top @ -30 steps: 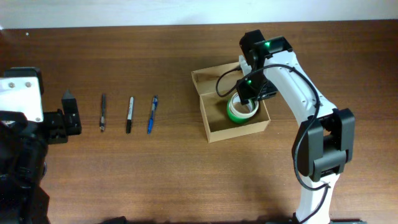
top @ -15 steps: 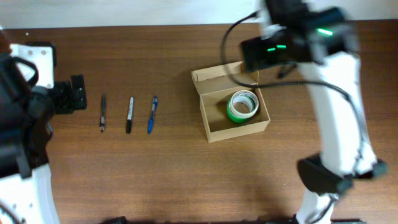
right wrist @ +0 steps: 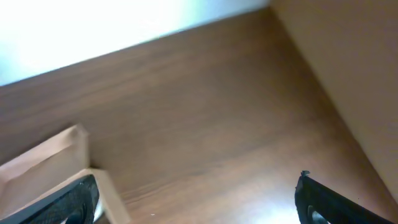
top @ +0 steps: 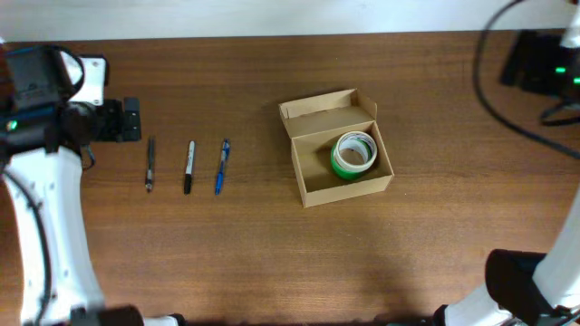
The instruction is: Pack container
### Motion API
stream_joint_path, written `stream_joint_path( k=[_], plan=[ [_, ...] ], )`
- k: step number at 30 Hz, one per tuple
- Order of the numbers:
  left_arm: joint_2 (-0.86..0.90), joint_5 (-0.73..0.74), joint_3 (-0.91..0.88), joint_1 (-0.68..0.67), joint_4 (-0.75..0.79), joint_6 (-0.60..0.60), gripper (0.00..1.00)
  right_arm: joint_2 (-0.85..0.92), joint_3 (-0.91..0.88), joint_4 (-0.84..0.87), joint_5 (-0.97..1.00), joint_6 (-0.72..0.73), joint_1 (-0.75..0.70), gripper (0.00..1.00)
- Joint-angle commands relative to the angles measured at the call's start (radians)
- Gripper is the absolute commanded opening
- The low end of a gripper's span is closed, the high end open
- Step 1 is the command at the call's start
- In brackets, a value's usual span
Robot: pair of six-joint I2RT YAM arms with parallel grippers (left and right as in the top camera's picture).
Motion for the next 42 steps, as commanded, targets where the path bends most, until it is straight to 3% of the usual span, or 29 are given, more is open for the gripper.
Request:
stream_joint_path(
  k=[1,3,4,5,7,10,11,17,22,28,33,42],
  plan=[
    [0.047,0.054,0.002,-0.005,-0.021,0.005,0.99,-0.019,-0.097,-0.007,0.019,0.060,-0.087,0.99],
    [0.066,0.059,0.002,-0.005,-0.026,0.005,0.99,-0.020,-0.193,-0.007,0.018,0.080,-0.137,0.98],
    [0.072,0.060,0.002,-0.005,-0.025,0.005,0.99,-0.020,-0.261,-0.007,0.006,0.090,-0.164,0.91],
    [0.073,0.060,0.002,-0.005,-0.025,0.005,0.99,-0.020,-0.324,-0.007,-0.016,0.092,-0.185,0.81],
    [0.073,0.059,0.002,-0.005,-0.023,0.005,0.99,-0.020,-0.467,-0.007,-0.079,0.092,-0.222,0.46],
    [0.067,0.060,0.002,-0.006,-0.021,0.005,0.99,-0.019,-0.716,0.015,-0.161,0.091,-0.260,0.06],
    [0.067,0.061,0.002,-0.006,-0.021,0.005,0.99,-0.019,-0.789,0.033,-0.175,0.087,-0.266,0.04],
    [0.043,0.097,0.002,-0.023,-0.016,0.010,0.99,-0.019,-1.164,0.253,-0.373,-0.054,-0.248,0.04],
    [-0.034,0.096,0.003,-0.048,0.008,0.021,0.99,-0.018,-1.328,0.401,-0.536,-0.186,-0.202,0.04],
    [-0.126,0.096,0.003,-0.051,0.028,0.024,0.99,-0.016,-1.335,0.477,-0.540,-0.217,-0.084,0.04],
    [-0.175,0.097,0.003,-0.051,0.027,0.024,0.99,-0.016,-1.335,0.636,-0.499,-0.227,0.034,0.04],
    [-0.193,0.097,0.003,-0.057,0.015,0.024,0.99,0.005,-1.335,0.849,-0.452,-0.090,0.141,0.04]
  ],
)
